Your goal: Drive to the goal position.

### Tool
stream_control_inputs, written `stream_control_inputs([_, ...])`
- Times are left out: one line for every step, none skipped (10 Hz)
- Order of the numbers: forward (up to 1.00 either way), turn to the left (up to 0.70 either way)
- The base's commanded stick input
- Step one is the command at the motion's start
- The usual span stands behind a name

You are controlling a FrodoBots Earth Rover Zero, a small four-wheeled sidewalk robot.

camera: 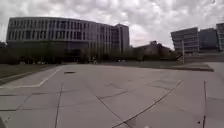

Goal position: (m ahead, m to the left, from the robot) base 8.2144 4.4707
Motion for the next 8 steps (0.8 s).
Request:
stream_control_inputs([0.70, 0.14])
stream_control_inputs([0.70, 0.14])
stream_control_inputs([0.70, 0.14])
stream_control_inputs([0.70, 0.14])
stream_control_inputs([0.70, 0.14])
stream_control_inputs([0.70, 0.14])
stream_control_inputs([0.70, 0.14])
stream_control_inputs([0.70, 0.14])
